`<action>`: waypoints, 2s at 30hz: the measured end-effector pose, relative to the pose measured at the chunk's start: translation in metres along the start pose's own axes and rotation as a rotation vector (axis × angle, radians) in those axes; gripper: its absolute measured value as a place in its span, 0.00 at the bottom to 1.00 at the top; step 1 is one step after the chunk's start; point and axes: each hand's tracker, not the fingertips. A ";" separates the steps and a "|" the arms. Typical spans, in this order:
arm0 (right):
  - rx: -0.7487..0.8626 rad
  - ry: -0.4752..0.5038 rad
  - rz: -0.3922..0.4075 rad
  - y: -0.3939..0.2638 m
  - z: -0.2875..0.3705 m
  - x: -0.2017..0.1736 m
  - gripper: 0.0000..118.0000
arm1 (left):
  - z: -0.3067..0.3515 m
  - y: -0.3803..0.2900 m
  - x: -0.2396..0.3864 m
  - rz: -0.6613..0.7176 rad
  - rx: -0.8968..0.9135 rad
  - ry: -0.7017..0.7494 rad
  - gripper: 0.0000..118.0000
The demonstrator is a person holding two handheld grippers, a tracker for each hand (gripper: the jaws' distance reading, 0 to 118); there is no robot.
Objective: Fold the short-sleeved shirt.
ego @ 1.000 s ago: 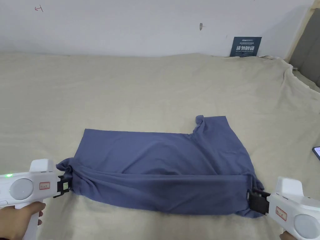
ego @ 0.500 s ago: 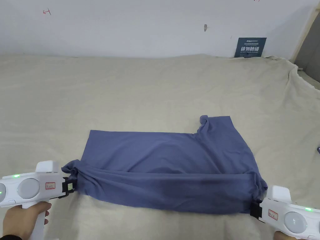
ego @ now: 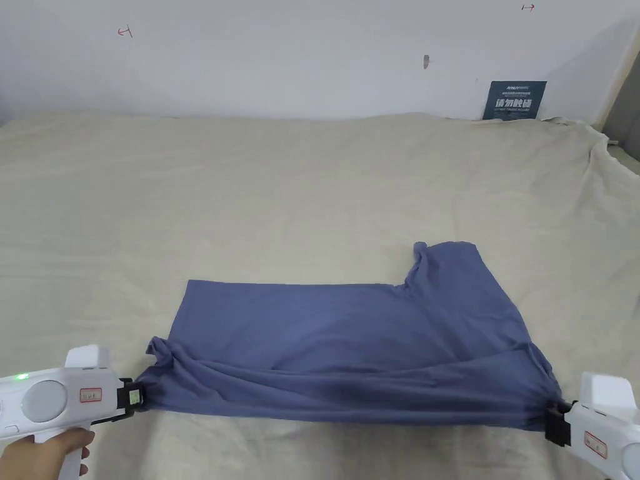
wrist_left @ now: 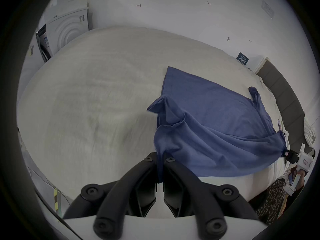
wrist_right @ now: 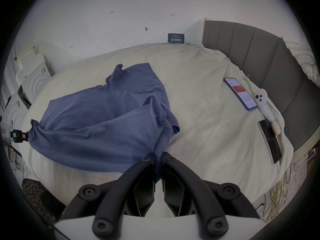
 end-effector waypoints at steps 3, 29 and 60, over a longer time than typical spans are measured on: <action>-0.018 0.014 -0.009 -0.017 0.007 0.003 0.04 | -0.002 -0.021 -0.014 -0.002 -0.027 0.001 0.03; 0.382 0.001 0.057 0.052 0.105 -0.057 0.68 | 0.095 0.003 0.050 0.096 0.346 -0.043 0.86; 0.747 -0.008 0.132 0.075 0.158 -0.113 0.00 | 0.133 0.006 0.130 -0.215 0.759 -0.042 0.00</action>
